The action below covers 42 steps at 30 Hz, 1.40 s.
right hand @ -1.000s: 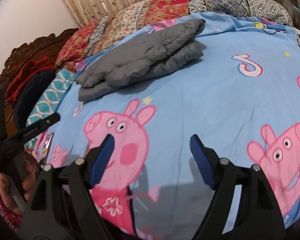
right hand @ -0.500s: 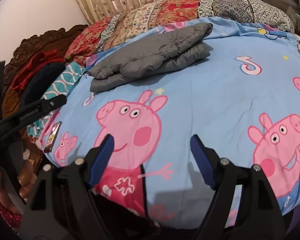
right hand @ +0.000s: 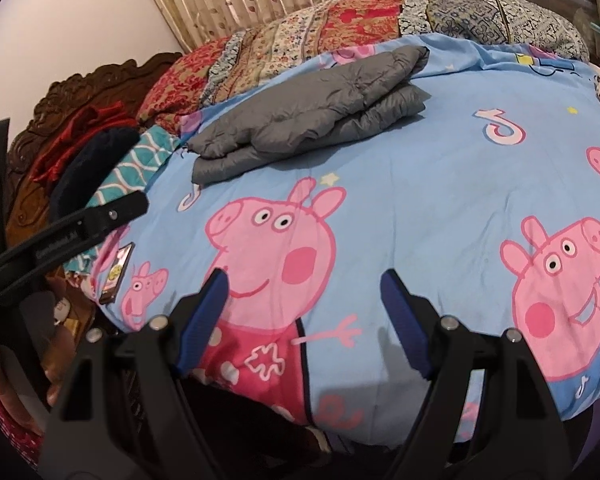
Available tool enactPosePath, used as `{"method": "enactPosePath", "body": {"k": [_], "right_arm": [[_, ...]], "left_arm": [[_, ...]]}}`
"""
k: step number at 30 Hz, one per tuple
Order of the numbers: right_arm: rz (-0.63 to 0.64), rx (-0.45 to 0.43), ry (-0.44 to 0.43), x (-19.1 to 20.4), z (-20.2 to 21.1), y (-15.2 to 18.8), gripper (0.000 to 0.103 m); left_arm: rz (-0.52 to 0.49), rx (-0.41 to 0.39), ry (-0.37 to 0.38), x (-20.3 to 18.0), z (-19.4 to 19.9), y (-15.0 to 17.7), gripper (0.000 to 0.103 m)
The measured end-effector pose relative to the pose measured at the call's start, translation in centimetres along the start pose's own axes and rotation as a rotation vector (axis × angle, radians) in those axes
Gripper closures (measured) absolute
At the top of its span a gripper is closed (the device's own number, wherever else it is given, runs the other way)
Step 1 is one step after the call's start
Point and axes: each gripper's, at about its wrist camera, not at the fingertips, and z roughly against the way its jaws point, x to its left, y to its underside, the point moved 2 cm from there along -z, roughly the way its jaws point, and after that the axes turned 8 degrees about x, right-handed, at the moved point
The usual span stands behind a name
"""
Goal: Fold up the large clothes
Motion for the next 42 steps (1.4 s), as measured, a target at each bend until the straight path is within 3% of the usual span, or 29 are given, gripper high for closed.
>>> {"method": "enactPosePath", "body": {"k": [3, 13, 42], "right_arm": [[-0.002, -0.011, 0.001, 0.0, 0.3, 0.0, 0.028], [-0.006, -0.011, -0.013, 0.2, 0.5, 0.5, 0.028], [-0.034, 0.018, -0.033, -0.2, -0.4, 1.0, 0.028]], "left_arm": [[-0.013, -0.015, -0.048, -0.2, 0.3, 0.3, 0.007], [-0.028, -0.035, -0.071, -0.7, 1.0, 0.6, 0.006], [-0.019, 0.046, -0.130, -0.8, -0.8, 1.8, 0.005]]}}
